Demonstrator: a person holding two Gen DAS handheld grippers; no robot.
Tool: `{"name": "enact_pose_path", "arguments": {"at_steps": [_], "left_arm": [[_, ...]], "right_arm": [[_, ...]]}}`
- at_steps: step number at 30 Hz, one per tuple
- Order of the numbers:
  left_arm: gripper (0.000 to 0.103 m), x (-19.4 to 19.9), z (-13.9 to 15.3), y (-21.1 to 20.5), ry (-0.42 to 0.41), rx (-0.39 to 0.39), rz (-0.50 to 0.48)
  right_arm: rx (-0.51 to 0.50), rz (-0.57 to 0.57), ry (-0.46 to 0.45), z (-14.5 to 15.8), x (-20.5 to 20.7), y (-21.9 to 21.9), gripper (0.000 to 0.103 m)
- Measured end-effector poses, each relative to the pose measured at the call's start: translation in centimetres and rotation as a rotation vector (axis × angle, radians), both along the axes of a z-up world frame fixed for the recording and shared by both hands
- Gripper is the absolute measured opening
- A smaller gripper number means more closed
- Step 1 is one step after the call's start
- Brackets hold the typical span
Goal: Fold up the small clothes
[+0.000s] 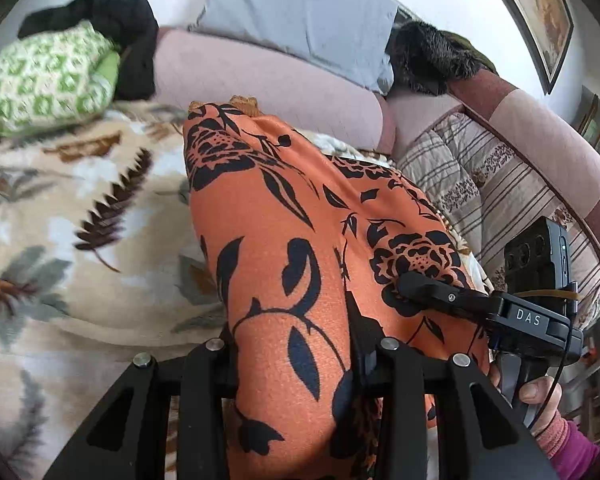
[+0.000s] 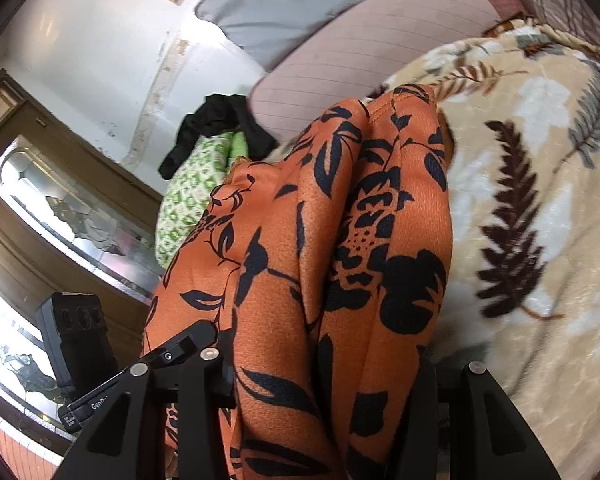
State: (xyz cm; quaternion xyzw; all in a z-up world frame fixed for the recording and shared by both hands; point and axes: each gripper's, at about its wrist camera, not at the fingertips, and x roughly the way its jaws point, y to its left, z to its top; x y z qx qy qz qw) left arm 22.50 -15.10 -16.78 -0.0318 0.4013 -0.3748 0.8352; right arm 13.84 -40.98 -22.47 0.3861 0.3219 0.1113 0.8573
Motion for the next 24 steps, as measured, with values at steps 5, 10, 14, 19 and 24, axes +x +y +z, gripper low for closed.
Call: {"name": "enact_pose_path", "arguments": {"at_steps": [5,10,14,19,24], "left_arm": [[0.038,-0.8,1.9,2.8,-0.036,0.009,0.051],[0.038,-1.4,2.9,5.5,-0.054,0.029,0.103],[0.038,-1.3,2.8,7.2,-0.055,0.045,0.134],[0.038,-1.0,2.5,8.9,-0.047,0.057,0.159],[0.038,-0.9,1.7,9.4,-0.035,0.082,0.172]], "right_arm": [[0.024,0.026,-0.036,1.7,0.3,2.8,0.048],[0.042,0.067,-0.052,2.4,1.1,5.9,0.048],[0.065,0.092,-0.048,2.0,1.6,8.0,0.048],[0.078,0.118,-0.028,1.6,2.9,10.0,0.048],[0.081,0.136,-0.011,1.1,3.5,11.2,0.048]]}}
